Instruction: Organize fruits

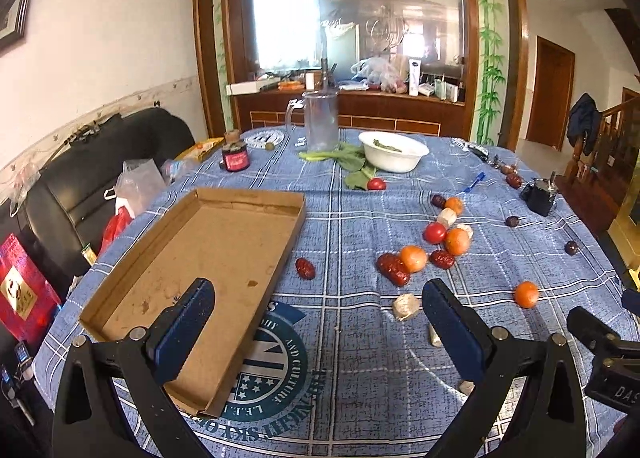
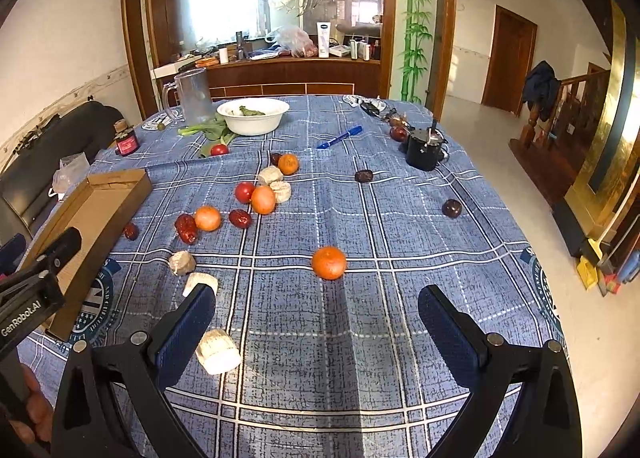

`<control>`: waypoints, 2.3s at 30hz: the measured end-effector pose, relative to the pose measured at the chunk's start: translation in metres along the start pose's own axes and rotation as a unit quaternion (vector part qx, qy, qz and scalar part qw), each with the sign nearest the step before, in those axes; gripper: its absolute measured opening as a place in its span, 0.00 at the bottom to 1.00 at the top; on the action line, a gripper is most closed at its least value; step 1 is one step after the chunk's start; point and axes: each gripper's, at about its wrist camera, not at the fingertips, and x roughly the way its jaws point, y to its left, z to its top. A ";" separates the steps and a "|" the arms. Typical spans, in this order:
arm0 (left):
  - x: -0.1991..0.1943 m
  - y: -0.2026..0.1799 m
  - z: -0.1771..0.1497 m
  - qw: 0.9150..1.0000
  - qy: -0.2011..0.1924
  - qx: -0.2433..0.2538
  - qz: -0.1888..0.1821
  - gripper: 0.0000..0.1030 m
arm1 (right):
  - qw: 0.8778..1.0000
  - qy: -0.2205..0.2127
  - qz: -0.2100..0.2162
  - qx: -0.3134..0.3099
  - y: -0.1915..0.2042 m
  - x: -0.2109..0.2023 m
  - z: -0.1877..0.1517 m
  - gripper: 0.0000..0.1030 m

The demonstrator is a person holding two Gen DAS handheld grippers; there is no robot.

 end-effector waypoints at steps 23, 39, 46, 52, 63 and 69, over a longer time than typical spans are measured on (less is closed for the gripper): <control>-0.008 -0.021 -0.005 0.999 -0.002 -0.001 -0.033 1.00 | 1.000 0.003 -0.023 0.005 -0.016 -0.008 -0.011 0.99; 0.001 -0.022 -0.001 1.000 0.006 -0.010 -0.024 1.00 | 1.000 0.000 -0.020 -0.007 -0.018 0.001 -0.003 0.99; 0.007 -0.026 0.000 1.000 0.012 -0.007 -0.023 1.00 | 1.000 0.002 -0.016 -0.007 -0.020 0.007 -0.001 0.99; 0.008 -0.028 0.000 1.000 0.011 -0.006 -0.023 1.00 | 1.000 0.005 -0.013 -0.005 -0.021 0.012 0.001 0.99; 0.013 -0.029 0.000 1.000 0.016 -0.006 -0.022 1.00 | 1.000 0.008 -0.009 -0.010 -0.019 0.016 0.002 0.99; 0.016 -0.029 -0.001 1.000 0.020 -0.003 -0.021 1.00 | 1.000 0.008 -0.012 -0.014 -0.019 0.017 0.002 0.99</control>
